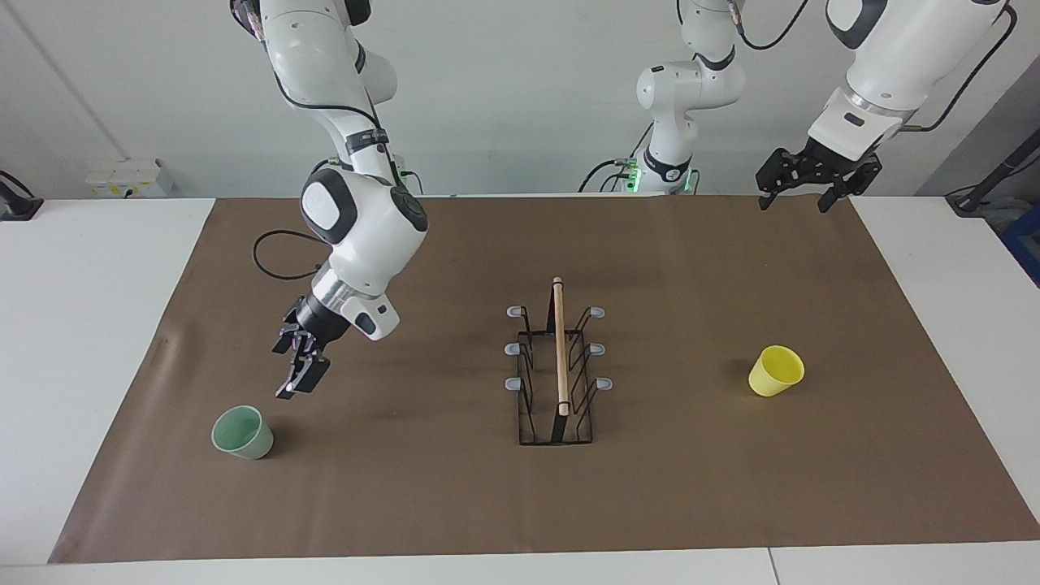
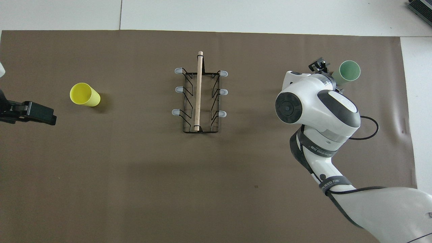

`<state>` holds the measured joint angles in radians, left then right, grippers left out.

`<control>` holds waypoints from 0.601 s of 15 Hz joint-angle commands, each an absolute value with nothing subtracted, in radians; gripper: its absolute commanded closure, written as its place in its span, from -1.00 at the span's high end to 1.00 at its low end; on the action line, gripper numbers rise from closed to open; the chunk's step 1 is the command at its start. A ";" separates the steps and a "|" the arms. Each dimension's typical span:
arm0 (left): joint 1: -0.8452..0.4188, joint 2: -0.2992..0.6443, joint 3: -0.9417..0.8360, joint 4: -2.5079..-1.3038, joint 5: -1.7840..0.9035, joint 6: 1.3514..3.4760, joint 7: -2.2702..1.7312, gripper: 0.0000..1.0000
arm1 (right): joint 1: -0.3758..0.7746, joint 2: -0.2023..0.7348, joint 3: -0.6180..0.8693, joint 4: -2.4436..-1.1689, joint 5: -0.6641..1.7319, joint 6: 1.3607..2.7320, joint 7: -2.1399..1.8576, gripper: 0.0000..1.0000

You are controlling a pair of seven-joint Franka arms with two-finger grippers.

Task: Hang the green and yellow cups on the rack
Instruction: 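Reach the right gripper toward the green cup while the left gripper opens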

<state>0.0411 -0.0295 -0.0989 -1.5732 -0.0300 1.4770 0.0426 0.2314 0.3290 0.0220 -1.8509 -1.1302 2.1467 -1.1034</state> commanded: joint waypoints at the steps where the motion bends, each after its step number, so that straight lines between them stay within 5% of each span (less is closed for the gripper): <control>1: 0.002 -0.014 -0.048 -1.579 -0.034 1.502 0.052 1.00 | 0.236 0.359 0.021 -1.902 -1.215 2.178 -1.118 1.00; 9: 0.061 0.195 0.137 -1.569 -0.202 1.653 -0.183 1.00 | 0.189 0.376 0.021 -2.011 -1.417 2.275 -0.939 1.00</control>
